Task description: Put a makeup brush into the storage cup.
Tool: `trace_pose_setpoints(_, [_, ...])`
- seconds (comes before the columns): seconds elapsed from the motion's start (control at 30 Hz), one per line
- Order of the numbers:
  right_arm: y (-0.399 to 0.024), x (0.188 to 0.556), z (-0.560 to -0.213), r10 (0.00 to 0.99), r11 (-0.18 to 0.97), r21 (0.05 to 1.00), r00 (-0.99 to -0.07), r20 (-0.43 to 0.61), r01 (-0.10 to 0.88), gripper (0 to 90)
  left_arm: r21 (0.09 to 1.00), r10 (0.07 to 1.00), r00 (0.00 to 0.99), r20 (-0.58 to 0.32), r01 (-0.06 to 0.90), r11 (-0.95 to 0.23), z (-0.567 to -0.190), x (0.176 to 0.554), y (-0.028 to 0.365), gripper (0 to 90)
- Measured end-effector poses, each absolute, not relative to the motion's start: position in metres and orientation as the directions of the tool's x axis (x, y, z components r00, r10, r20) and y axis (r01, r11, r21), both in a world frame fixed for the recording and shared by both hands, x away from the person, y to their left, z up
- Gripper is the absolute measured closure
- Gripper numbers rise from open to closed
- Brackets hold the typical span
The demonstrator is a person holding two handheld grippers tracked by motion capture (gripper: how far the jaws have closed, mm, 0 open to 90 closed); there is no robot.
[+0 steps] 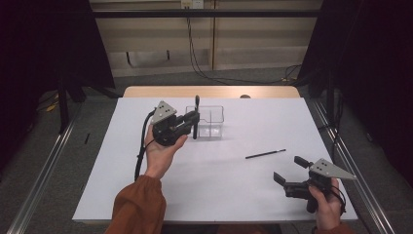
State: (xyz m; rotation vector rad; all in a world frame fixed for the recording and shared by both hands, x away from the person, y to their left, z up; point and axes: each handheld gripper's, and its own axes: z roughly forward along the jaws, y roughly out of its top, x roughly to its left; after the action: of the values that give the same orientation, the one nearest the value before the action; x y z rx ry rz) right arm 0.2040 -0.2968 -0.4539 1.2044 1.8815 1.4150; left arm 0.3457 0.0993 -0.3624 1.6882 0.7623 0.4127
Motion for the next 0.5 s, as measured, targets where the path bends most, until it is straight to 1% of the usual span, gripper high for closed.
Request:
trace_pose_setpoints(0.07, [-0.297, 0.204, -0.454, 0.864, 0.073, 0.933, -0.489, 0.117, 0.353, 0.0, 0.959, 0.679, 0.725, -0.116, 0.259, -0.113, -0.361, 0.347, 0.096, 77.8])
trace_pose_setpoints(0.23, [-0.297, 0.204, -0.454, 0.862, 0.075, 0.933, -0.493, 0.117, 0.353, 0.0, 0.962, 0.668, 0.734, -0.126, 0.254, -0.098, -0.361, 0.354, 0.085, 77.8])
trace_pose_setpoints(0.33, [-0.297, 0.204, -0.454, 0.861, 0.077, 0.933, -0.495, 0.117, 0.353, 0.0, 0.961, 0.676, 0.723, -0.142, 0.263, -0.080, -0.364, 0.360, 0.080, 77.8])
trace_pose_setpoints(0.5, [-0.297, 0.204, -0.454, 0.859, 0.080, 0.933, -0.499, 0.115, 0.352, 0.0, 0.961, 0.681, 0.718, -0.143, 0.264, -0.077, -0.364, 0.368, 0.076, 77.8])
